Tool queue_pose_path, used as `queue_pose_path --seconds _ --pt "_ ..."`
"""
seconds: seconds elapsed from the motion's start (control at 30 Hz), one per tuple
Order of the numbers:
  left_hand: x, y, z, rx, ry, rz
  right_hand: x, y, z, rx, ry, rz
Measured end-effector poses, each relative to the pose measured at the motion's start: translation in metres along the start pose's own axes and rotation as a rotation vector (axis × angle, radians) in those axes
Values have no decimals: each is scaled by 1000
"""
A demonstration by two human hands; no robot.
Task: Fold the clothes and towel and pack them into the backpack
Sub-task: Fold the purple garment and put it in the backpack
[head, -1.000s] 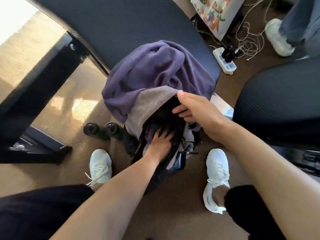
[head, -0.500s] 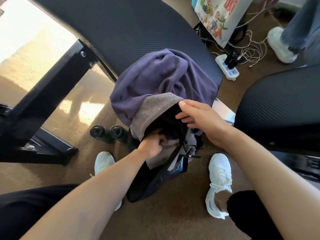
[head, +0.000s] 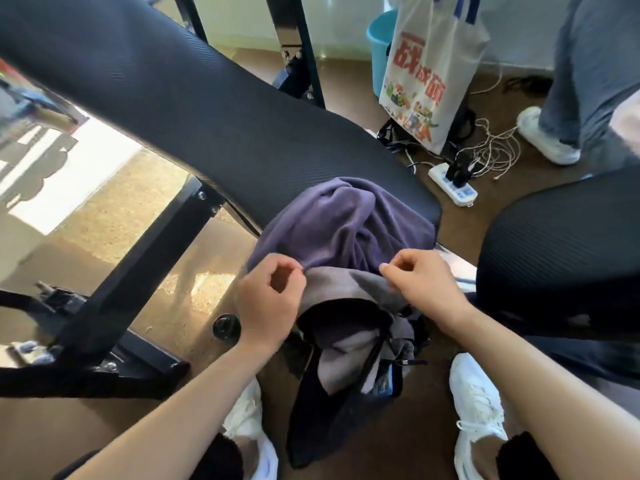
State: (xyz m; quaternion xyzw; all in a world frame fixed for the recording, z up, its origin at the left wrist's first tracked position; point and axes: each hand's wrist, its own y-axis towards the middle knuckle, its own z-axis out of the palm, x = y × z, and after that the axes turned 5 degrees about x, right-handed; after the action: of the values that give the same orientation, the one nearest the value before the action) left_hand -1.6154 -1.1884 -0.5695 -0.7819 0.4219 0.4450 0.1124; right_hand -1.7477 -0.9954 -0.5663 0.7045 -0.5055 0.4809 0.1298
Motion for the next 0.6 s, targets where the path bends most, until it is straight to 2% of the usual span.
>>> queue_pose_path --seconds 0.07,0.1,0.17,0.23,0.3,0.43,0.53,0.6 --pt "3 18 -3 -99 -40 -214 -3 3 4 9 25 -1" --pt "8 29 -1 -95 -55 -349 -5 5 6 28 33 -2" --pt "21 49 6 1 -157 -620 -6 7 12 98 25 -18" --pt "27 61 10 85 -256 -762 -6 8 17 189 -40 -36" --pt "30 64 11 112 -244 -752 -4 8 20 247 -129 -60" --pt "15 66 14 87 -187 -638 -1 5 17 292 -149 -70" --pt "2 67 12 139 -271 -442 -1 4 16 293 -167 -83" --pt "-8 64 10 180 -404 -380 -1 3 17 289 -184 -93"
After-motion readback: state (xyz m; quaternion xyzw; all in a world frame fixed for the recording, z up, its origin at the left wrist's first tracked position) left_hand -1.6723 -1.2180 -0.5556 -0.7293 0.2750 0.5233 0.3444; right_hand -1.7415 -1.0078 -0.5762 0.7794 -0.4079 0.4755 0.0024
